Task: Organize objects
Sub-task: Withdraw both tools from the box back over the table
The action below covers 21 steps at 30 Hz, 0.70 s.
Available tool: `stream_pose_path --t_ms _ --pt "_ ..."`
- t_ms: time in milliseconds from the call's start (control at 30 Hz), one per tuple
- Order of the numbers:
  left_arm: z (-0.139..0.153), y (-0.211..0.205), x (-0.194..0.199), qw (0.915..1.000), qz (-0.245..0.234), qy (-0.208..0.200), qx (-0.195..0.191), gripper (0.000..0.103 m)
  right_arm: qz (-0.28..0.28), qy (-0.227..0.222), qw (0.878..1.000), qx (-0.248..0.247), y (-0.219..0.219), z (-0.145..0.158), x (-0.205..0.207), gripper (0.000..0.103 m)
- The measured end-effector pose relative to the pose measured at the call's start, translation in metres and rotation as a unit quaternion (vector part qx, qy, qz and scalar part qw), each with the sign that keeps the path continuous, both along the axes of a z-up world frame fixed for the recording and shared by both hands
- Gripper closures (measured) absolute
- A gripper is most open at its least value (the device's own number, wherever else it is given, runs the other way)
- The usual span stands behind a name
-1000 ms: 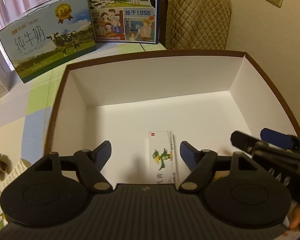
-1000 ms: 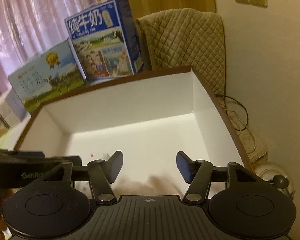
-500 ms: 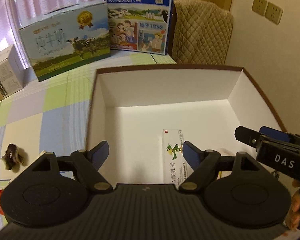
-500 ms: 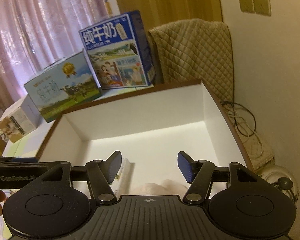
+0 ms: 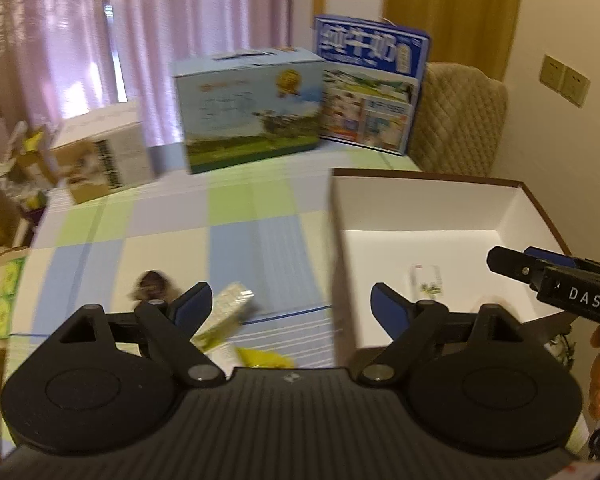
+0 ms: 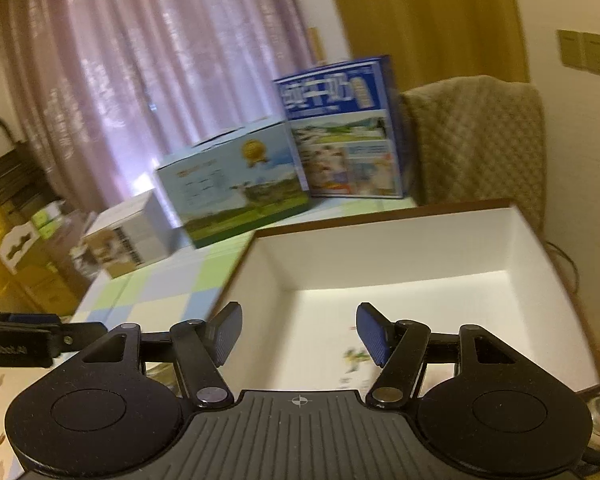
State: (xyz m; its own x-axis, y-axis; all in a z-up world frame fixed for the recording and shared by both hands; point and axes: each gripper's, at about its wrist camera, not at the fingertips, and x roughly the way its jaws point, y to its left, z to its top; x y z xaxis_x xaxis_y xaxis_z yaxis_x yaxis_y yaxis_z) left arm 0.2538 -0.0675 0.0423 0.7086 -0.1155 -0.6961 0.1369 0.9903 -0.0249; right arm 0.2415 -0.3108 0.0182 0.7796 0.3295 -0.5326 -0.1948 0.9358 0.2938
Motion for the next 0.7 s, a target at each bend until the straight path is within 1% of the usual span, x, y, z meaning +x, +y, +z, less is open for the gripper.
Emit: stream_pose_path --t_ms 167,333,500,700 --pt "0.011 0.041 -0.024 0.9995 0.029 -0.009 0.001 0.018 0.036 0.003 0.999 0.011 0.025 0.003 -0.004 0.042" --pt "0.014 0.072 -0.045 0.9985 0.053 -0.011 0.006 0.017 0.073 0.008 0.997 0.027 0.046 0.001 -0.009 0.042" --pt "0.006 0.098 -0.064 0.9971 0.076 -0.002 0.008 0.017 0.112 0.012 0.993 0.029 0.073 -0.003 -0.013 0.043" --pt "-0.012 0.119 -0.077 0.9956 0.093 0.014 0.006 0.017 0.153 0.024 0.988 0.016 0.101 -0.015 -0.017 0.043"
